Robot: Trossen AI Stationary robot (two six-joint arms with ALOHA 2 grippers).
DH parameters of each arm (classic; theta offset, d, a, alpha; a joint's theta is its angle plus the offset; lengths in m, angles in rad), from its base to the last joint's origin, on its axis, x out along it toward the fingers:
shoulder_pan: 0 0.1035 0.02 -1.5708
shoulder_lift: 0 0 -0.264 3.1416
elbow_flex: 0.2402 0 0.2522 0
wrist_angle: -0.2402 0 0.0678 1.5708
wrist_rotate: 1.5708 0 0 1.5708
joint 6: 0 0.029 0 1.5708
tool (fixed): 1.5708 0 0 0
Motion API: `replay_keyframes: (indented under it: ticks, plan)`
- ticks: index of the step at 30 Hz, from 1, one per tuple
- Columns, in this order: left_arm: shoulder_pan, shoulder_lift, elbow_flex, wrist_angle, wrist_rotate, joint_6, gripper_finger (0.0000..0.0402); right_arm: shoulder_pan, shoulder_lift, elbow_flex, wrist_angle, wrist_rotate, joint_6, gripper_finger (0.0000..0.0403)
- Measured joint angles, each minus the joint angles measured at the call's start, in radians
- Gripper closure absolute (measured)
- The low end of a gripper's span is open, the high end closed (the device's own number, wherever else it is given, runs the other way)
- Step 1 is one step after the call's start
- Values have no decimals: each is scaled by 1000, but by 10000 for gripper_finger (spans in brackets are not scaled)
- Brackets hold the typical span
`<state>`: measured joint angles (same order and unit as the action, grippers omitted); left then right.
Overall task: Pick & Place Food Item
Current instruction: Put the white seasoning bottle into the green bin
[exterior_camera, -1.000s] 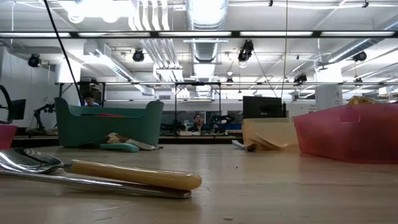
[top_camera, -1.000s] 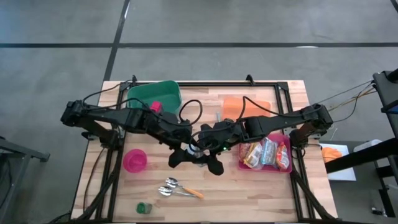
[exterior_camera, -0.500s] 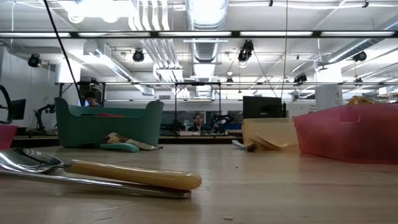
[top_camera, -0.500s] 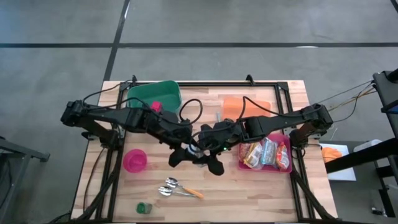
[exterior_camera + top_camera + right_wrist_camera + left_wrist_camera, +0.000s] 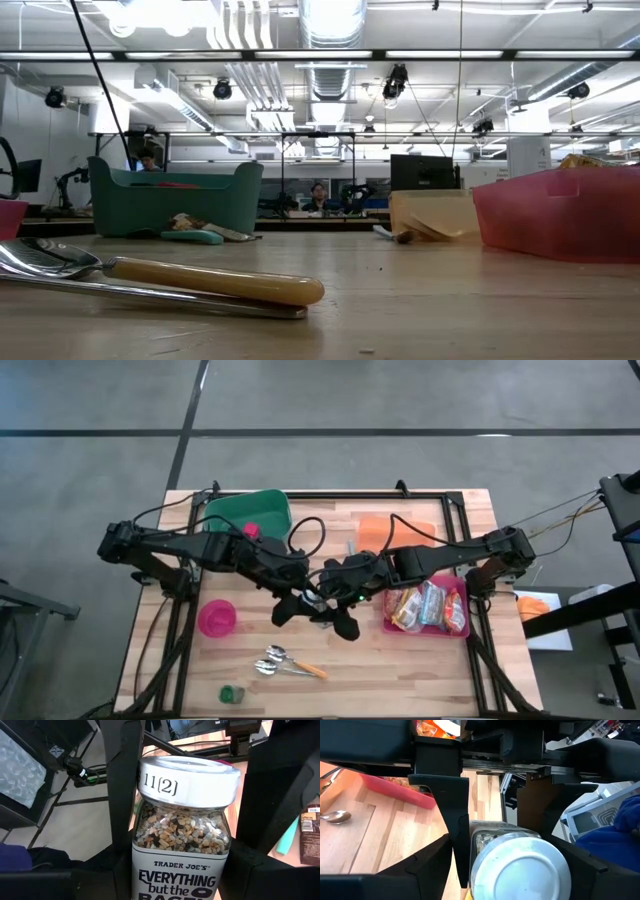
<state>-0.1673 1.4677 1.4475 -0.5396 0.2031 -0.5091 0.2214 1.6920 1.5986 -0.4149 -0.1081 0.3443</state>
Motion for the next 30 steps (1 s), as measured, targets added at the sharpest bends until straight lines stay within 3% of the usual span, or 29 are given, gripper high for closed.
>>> replay_keyframes:
  ticks: [10,30]
  plan:
    - [0,0,0,-2,-2,3,148,0,0,0,-3,6,35,207]
    - [0,-1,0,-1,-8,37,153,-5,0,0,-5,31,63,207]
